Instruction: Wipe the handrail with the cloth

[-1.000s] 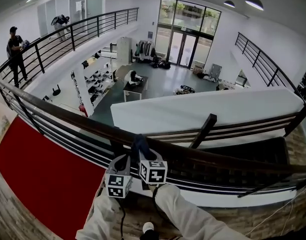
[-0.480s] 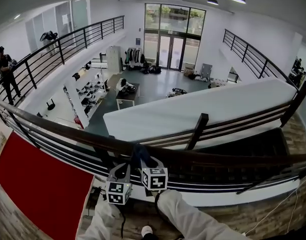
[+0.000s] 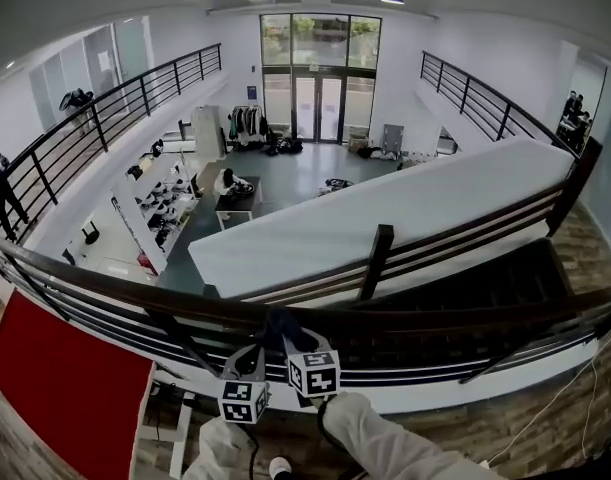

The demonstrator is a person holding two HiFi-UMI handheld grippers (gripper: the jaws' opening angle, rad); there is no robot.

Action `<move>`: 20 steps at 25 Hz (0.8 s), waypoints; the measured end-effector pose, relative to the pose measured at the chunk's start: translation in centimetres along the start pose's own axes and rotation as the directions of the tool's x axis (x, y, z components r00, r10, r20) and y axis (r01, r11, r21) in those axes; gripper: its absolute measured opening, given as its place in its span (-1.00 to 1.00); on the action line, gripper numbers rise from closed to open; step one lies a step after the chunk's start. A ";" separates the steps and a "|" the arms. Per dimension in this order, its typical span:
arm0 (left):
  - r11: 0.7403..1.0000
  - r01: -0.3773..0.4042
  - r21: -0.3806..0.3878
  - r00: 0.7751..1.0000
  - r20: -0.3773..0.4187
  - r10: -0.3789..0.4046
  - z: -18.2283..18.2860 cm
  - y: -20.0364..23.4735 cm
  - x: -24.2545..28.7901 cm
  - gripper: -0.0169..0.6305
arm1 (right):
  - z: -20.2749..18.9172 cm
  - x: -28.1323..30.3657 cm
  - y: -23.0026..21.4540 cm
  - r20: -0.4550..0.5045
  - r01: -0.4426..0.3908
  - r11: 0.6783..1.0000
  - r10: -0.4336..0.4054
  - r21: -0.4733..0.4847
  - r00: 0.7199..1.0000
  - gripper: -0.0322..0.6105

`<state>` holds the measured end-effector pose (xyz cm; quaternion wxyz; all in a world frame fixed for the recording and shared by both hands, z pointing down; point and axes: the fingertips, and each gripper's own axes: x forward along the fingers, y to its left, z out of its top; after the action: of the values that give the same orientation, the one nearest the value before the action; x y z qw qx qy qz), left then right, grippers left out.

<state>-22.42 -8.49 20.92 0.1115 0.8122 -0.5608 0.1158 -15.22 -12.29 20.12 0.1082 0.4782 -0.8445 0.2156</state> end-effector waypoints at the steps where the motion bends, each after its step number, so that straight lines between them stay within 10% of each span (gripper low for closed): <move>1: 1.000 0.014 0.002 1.000 -0.001 -0.014 -0.1 -1.2 0.6 -0.94 | -0.3 -0.6 -1.0 0.001 0.008 1.000 -0.008 0.005 1.000 -0.68; 20: 0.994 0.109 0.026 0.994 -0.031 -0.109 1.5 -16.9 6.8 -0.94 | -0.2 -9.9 -13.0 0.040 0.047 0.999 -0.047 -0.009 0.998 -0.68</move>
<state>-4.15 -9.13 20.79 0.1145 0.8413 -0.5123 0.1292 0.99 -10.55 19.82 0.0991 0.5016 -0.8360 0.1992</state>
